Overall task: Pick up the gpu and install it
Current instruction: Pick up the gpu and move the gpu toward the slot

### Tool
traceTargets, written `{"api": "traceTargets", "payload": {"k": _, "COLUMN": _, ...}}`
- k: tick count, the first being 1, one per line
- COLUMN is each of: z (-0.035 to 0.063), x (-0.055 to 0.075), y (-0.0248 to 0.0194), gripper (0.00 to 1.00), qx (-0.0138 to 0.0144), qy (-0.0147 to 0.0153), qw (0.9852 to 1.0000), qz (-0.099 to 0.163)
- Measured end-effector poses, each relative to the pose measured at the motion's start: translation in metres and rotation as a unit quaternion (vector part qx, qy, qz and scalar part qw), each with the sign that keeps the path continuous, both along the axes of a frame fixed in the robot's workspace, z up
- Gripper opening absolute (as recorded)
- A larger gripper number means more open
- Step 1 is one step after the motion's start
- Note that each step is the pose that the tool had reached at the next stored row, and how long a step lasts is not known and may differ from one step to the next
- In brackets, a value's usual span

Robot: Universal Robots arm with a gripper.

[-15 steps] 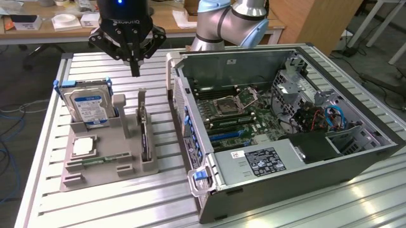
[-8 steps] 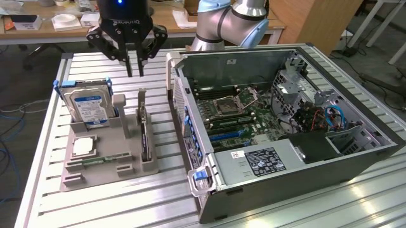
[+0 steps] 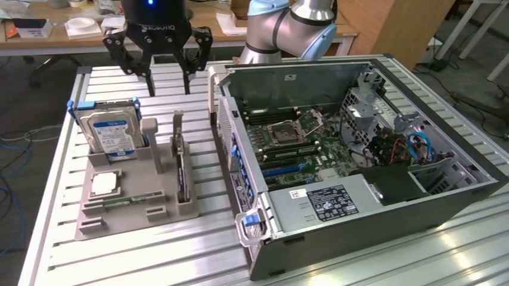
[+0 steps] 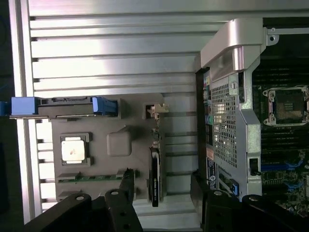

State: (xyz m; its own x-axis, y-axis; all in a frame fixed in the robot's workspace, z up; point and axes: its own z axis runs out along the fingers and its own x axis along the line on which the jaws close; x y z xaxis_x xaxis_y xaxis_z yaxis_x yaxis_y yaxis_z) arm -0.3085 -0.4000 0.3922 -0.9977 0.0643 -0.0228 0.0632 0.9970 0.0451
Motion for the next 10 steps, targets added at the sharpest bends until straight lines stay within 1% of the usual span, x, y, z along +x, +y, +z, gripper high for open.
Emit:
{"api": "traceTargets", "payload": {"k": 2, "z": -0.0021, "x": 0.000, "y": 0.0000, "gripper": 0.59, "qx": 0.0000, "qy": 0.0006, "qw": 0.9999, "qz": 0.013}}
{"api": "traceTargets", "payload": {"k": 4, "z": -0.0049, "x": 0.000, "y": -0.0001, "gripper": 0.59, "qx": 0.0000, "qy": 0.0026, "qw": 0.9997, "qz": 0.026}}
{"api": "traceTargets", "payload": {"k": 5, "z": -0.0062, "x": 0.000, "y": -0.0001, "gripper": 0.59, "qx": 0.0000, "qy": 0.0040, "qw": 0.9995, "qz": 0.032}}
{"api": "traceTargets", "payload": {"k": 8, "z": -0.0098, "x": 0.000, "y": -0.0011, "gripper": 0.59, "qx": 0.0002, "qy": 0.0105, "qw": 0.9990, "qz": 0.043}}
{"api": "traceTargets", "payload": {"k": 9, "z": -0.0111, "x": 0.000, "y": -0.0023, "gripper": 0.59, "qx": 0.0002, "qy": 0.0123, "qw": 0.9989, "qz": 0.045}}
{"api": "traceTargets", "payload": {"k": 10, "z": -0.0128, "x": 0.000, "y": -0.0046, "gripper": 0.59, "qx": 0.0002, "qy": 0.0137, "qw": 0.9989, "qz": 0.045}}
